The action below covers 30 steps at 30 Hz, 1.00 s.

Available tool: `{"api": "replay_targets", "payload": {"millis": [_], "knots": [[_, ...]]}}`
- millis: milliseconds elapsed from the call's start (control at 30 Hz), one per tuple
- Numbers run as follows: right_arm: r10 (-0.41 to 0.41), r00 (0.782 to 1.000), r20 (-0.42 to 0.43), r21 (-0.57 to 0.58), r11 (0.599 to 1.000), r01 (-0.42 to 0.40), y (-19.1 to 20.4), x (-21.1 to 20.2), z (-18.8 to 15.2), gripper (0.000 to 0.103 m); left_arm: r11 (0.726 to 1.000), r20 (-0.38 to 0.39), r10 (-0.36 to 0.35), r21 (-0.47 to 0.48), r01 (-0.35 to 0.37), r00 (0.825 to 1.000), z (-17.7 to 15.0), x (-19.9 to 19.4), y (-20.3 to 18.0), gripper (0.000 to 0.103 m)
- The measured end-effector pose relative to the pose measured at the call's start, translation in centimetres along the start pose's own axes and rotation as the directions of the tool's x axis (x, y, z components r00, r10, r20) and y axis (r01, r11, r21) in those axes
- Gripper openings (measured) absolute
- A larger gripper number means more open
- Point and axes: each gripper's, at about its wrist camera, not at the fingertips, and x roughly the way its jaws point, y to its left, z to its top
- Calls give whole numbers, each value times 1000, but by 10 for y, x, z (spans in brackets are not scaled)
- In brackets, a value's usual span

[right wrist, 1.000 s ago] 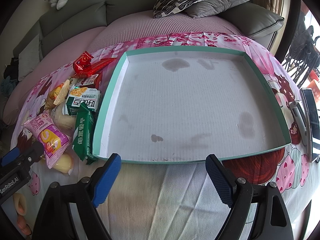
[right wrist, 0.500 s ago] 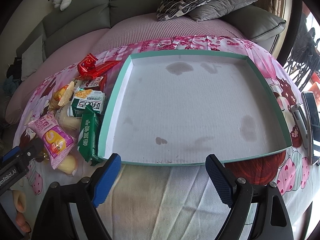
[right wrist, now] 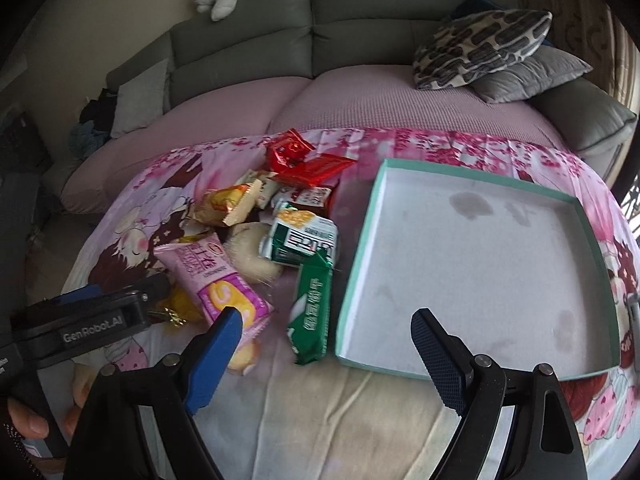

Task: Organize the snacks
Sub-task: 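Grasp the yellow bread bag with the left tool while the right tool grasps the pink Swiss roll bag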

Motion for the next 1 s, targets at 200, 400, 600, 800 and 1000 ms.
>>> {"api": "replay_targets", "payload": {"millis": [200,400,600,800,1000], "knots": [[78,996,-40,-78,994,-81,33,17,14,85,998,-24,-17,-63,16,1000,13,8,17,103],[118,987,-112,-120,984,-132,54,42,21,73,992,-76,-69,-108,61,995,22,26,22,103],[153,971,-184,-104,979,-174,55,65,25,58,991,-141,-105,-96,91,984,25,47,11,94],[177,962,-206,-107,974,-202,58,76,27,52,992,-172,-117,-64,108,978,25,58,-2,69],[173,962,-210,-133,970,-203,61,80,28,48,987,-159,-159,-30,156,974,25,61,-15,39]]}}
